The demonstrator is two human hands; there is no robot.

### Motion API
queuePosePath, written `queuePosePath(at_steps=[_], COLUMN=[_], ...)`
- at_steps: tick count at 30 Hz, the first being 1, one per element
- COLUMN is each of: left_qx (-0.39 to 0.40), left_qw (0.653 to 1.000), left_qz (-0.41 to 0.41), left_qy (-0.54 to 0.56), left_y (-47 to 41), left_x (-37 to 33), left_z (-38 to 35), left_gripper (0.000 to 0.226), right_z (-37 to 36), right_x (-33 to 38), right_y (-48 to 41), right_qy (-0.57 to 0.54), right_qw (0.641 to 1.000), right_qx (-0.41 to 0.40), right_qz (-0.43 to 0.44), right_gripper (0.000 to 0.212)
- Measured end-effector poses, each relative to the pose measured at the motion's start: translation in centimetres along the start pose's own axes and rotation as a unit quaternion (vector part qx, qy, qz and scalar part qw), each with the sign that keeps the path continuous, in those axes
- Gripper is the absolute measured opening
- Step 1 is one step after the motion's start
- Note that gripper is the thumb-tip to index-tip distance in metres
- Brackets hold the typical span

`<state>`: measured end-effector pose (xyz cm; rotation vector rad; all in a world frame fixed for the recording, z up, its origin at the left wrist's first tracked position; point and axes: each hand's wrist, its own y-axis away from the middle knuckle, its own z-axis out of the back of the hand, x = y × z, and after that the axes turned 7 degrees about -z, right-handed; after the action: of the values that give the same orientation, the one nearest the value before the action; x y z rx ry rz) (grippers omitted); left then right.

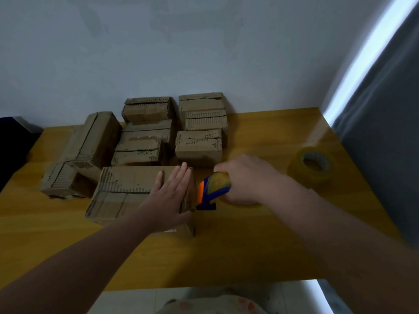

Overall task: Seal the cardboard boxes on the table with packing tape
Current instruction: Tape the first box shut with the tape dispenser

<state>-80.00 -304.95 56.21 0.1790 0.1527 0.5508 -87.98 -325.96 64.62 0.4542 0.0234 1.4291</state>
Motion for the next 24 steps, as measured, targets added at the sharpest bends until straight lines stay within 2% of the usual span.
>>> queuePosePath(at_steps=[4,7,11,13,18,24], left_qx=[0.016,0.010,0.012,0.011,0.022,0.086], left_qw=[1.000,1.000,1.000,1.000,1.000,0.987], left_qz=[0.009,0.010,0.004,0.005,-0.017,-0.118], left_qy=[-0.011,-0.003,0.004,0.007,0.014,0.071], left_y=[0.0,-0.1,0.1,0.2,0.9,3.7], left_x=[-0.1,-0.1,-0.3,-0.3,-0.4,-0.2], left_z=[0.0,0.0,0.0,0.2,0.8,1.7], left_gripper=[0.101,0.101,0.100,0.101,0.100,0.099], right_z=[0.2,0.3,-3.0,-4.4,-3.9,-3.3], right_x=[3.2,3.7,2.9,2.2,0.0,-0.8], right_y=[-2.5,-4.5,-5.7,-5.5,-3.8,-1.6], right_qy=[0.055,0.074,0.093,0.063,-0.055,-0.164], right_qw=[0.998,0.995,0.980,0.974,0.973,0.957], right_qx=[0.009,0.035,0.154,0.187,0.133,0.068], right_qz=[-0.016,-0.062,-0.086,-0.111,-0.180,-0.229], right_gripper=[0.018,0.047,0.049,0.055,0.061,0.042])
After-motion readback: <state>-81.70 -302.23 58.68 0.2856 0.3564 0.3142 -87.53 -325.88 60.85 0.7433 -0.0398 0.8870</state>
